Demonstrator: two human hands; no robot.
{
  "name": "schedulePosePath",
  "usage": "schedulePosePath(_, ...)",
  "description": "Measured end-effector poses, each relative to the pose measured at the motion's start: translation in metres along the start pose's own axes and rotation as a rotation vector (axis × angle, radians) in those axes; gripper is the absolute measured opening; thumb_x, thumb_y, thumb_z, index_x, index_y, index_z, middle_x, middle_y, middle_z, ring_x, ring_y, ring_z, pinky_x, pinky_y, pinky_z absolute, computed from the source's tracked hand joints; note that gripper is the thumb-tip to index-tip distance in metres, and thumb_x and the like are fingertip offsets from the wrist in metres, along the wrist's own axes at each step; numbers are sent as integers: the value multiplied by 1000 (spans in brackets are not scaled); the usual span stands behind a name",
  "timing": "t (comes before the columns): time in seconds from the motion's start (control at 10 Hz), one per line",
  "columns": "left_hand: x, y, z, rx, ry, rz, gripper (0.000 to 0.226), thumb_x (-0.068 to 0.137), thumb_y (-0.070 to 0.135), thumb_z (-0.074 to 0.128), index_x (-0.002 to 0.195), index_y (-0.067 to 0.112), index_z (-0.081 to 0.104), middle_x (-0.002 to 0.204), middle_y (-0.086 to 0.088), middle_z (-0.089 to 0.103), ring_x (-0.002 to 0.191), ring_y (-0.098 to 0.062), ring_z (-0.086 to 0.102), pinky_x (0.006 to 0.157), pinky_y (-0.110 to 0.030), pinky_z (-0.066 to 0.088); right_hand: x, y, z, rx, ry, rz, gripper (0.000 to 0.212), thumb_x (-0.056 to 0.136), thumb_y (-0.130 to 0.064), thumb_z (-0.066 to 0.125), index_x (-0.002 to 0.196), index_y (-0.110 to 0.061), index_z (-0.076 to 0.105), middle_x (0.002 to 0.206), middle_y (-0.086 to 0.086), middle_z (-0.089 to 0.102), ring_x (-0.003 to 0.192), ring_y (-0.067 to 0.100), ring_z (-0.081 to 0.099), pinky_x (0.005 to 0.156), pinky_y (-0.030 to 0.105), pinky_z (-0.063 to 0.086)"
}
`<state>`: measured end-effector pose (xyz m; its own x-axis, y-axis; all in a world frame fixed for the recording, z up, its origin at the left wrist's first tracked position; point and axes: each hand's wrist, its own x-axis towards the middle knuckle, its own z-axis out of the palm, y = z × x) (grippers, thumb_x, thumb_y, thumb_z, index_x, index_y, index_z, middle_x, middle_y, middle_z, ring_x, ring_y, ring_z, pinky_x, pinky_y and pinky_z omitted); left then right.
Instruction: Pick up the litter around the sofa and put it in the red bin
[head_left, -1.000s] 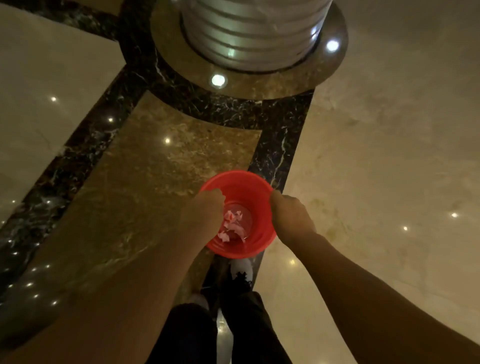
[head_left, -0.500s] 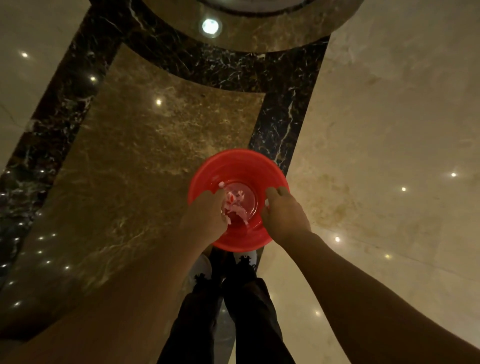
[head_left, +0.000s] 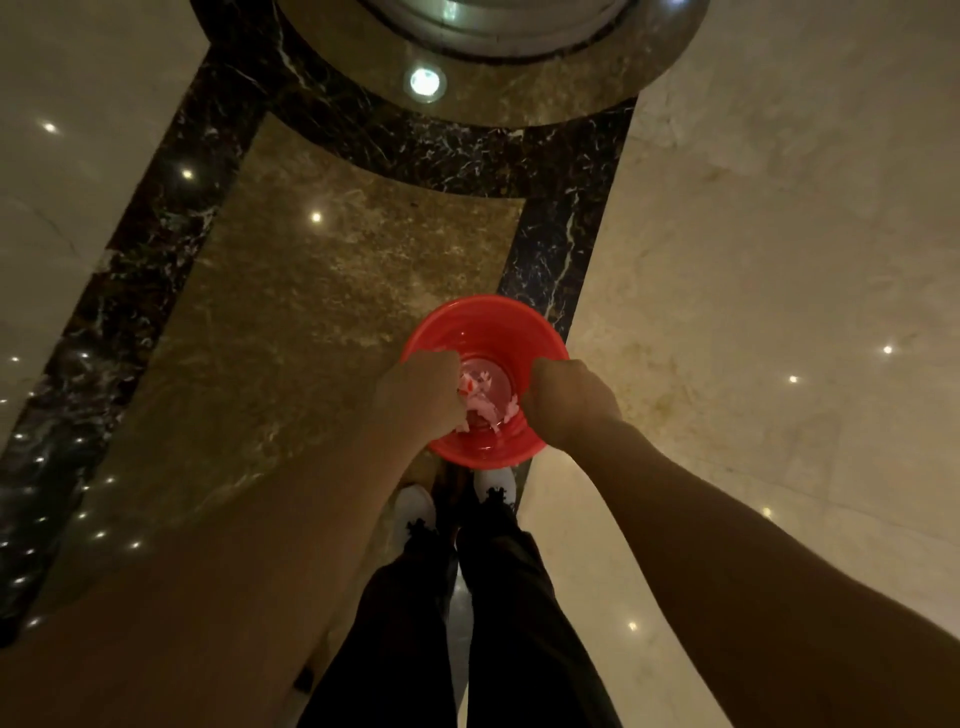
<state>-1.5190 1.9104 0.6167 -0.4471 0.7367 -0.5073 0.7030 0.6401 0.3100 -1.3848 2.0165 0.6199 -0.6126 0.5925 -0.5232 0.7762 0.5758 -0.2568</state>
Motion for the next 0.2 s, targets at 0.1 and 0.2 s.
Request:
schedulePosePath(0.1, -27, 2, -31, 38, 57, 9, 15, 86, 28, 62, 93, 16, 57, 83, 0, 58, 75, -18, 56, 59, -30, 41, -22, -25, -26, -12, 91, -66, 12, 90, -28, 52, 84, -19, 49, 74, 0, 47, 63, 20, 49, 55, 32, 39)
schedulePosePath(0.2, -62, 5, -59, 35, 109, -1, 17, 86, 29, 60, 97, 16, 59, 96, -6, 62, 89, -25, 62, 67, -34, 49, -49, -47, -55, -24, 214, -141, 15, 91, -33, 51, 87, -18, 51, 76, -1, 46, 64, 20, 48, 54, 33, 39)
